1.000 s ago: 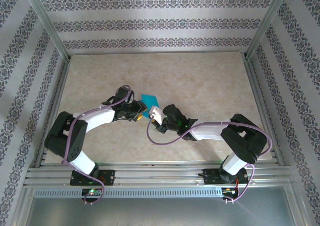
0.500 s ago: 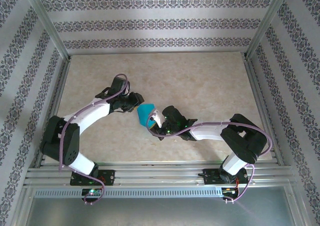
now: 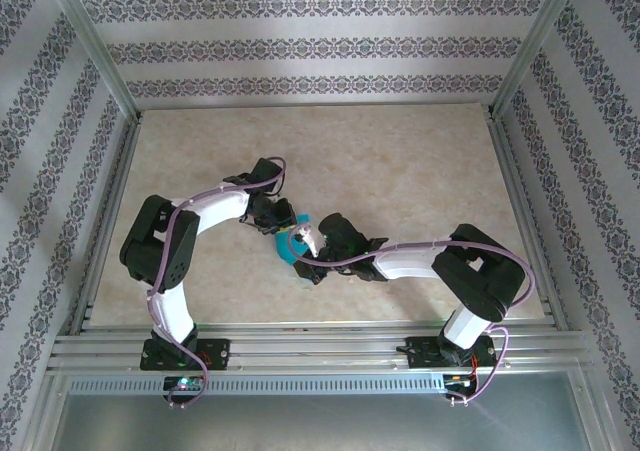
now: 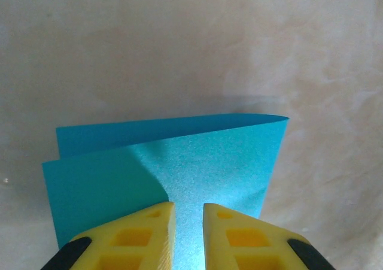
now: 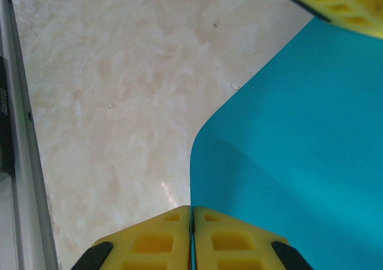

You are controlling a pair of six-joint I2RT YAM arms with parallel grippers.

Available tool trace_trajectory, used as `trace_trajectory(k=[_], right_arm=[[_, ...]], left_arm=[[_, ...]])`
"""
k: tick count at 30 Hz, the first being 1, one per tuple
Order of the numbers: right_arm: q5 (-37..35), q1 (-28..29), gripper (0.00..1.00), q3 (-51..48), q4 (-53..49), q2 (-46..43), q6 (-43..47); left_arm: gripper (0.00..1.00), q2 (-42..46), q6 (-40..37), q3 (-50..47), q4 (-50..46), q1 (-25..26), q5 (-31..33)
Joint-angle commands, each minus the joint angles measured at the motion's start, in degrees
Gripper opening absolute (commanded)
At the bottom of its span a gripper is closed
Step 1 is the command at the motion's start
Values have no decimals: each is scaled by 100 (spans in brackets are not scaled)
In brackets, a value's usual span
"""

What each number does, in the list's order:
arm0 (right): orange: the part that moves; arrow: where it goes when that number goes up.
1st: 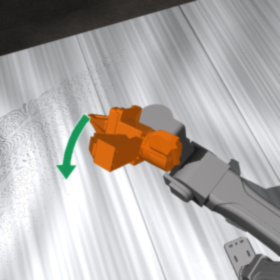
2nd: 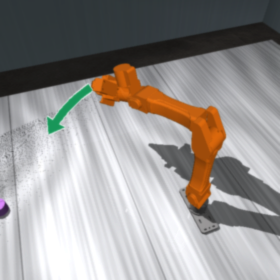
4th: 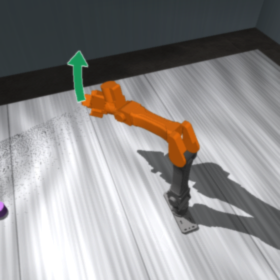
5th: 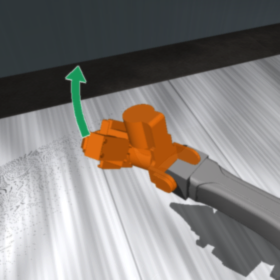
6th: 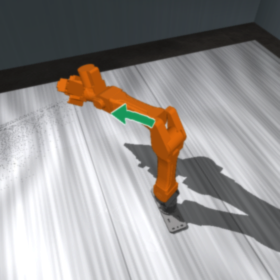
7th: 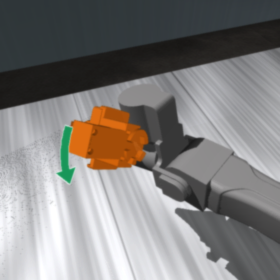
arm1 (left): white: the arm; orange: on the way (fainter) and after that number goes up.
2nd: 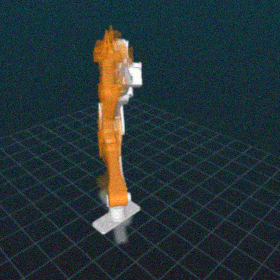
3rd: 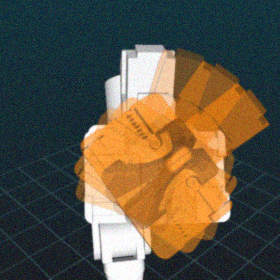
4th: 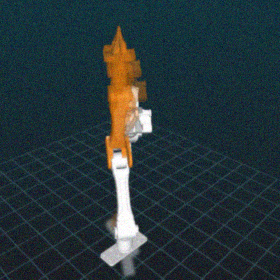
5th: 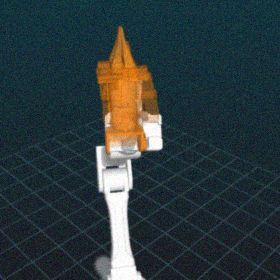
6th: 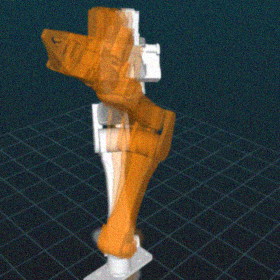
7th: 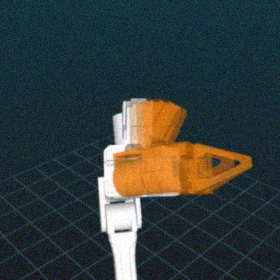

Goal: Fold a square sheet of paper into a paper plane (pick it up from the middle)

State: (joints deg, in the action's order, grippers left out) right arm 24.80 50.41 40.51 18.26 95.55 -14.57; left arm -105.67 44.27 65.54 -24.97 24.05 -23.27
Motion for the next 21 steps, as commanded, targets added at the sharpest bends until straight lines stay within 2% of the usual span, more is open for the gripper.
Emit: trace_trajectory(k=[1,9,21], right_arm=[[148,26,10,140,90,126,-133],[104,-13,10,185,55,227,-260],[196,-418,9,287,-211,261,-685]], left_arm=[[20,-127,-295,181,-418,98,171],[18,-358,-414,224,-490,147,220],[13,-568,-705,214,-679,162,324]])
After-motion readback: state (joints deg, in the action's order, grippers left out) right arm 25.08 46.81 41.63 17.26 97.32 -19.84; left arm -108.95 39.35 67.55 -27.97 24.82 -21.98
